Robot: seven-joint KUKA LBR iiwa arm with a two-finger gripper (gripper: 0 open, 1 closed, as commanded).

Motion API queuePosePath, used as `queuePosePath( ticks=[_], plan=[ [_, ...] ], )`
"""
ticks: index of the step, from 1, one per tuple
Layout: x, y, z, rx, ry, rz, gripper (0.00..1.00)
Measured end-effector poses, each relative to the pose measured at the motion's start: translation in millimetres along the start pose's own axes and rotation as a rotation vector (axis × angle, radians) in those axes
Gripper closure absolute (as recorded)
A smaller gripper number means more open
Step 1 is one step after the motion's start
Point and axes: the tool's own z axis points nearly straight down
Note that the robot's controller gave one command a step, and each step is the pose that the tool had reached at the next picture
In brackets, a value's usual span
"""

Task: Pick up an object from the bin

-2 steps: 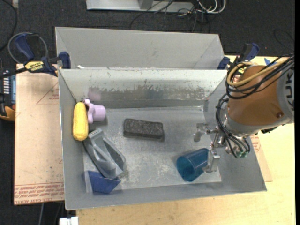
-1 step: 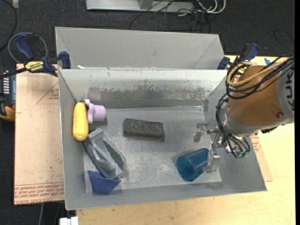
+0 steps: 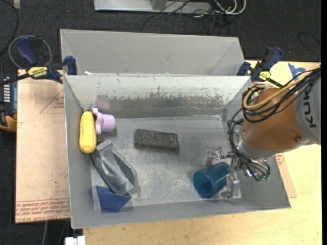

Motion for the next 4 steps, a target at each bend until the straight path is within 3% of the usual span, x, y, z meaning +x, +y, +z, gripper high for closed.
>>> queuePosePath(
  ticks=[1,4],
  plan=[
    [1.9,10.0,-0.2,0.001,-0.004,0.003,1.0],
    [1.9,10.0,-0.1,0.001,-0.003,0.002,1.0]
  ],
)
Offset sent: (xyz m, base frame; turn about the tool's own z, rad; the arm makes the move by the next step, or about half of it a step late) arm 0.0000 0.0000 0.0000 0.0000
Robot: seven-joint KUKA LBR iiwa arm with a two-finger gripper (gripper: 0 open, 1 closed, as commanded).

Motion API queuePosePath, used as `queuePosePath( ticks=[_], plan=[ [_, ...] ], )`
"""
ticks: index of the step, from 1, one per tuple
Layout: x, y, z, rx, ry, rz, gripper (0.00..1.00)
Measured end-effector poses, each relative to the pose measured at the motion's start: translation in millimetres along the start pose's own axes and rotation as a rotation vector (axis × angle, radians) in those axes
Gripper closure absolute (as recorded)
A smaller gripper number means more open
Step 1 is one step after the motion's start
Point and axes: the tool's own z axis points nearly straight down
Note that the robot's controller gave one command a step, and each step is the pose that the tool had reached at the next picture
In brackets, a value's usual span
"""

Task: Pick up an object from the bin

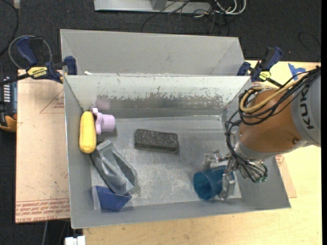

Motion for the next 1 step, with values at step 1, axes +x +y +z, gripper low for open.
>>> queuePosePath(
  ticks=[1],
  plan=[
    [0.0,0.0,0.0,0.0,0.0,0.0,1.0]
  ],
)
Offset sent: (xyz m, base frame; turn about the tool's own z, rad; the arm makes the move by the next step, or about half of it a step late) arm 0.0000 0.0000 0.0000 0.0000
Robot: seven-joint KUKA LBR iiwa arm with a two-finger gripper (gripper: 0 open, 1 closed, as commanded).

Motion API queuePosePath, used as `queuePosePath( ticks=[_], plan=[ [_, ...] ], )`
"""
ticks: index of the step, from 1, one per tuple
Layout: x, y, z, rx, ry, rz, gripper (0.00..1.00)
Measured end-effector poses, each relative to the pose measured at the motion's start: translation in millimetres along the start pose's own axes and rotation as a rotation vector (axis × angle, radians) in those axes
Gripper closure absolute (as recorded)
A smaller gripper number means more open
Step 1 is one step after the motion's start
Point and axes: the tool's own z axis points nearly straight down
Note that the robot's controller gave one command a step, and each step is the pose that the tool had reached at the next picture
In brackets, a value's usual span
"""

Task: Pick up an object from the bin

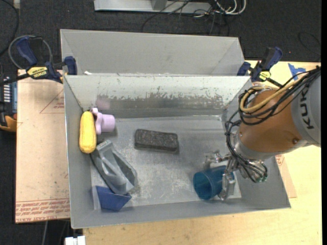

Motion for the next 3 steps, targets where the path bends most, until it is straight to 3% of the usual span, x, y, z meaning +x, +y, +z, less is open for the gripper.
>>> queuePosePath(
  ticks=[3],
  plan=[
    [0.0,0.0,0.0,0.0,0.0,0.0,1.0]
  ],
)
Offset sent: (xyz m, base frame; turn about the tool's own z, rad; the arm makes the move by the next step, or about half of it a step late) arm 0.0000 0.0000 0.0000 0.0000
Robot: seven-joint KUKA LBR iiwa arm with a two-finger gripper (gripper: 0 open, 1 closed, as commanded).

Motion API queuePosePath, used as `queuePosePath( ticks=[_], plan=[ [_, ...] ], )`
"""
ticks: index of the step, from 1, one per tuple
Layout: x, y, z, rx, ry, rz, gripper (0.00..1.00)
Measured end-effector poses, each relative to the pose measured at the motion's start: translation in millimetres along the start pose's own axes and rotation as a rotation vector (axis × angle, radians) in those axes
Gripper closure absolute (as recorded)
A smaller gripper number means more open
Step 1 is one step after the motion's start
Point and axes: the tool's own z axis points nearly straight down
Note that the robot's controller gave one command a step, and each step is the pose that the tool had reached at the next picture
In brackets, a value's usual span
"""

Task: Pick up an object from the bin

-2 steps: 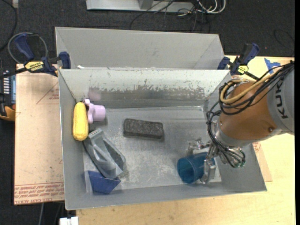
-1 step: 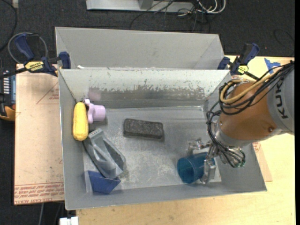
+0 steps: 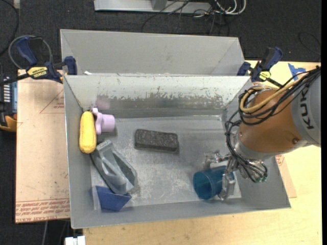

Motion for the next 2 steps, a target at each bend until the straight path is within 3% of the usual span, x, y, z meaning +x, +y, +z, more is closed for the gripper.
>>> queuePosePath(
  ticks=[1,2],
  plan=[
    [0.0,0.0,0.0,0.0,0.0,0.0,0.0],
    [0.0,0.0,0.0,0.0,0.0,0.0,1.0]
  ],
)
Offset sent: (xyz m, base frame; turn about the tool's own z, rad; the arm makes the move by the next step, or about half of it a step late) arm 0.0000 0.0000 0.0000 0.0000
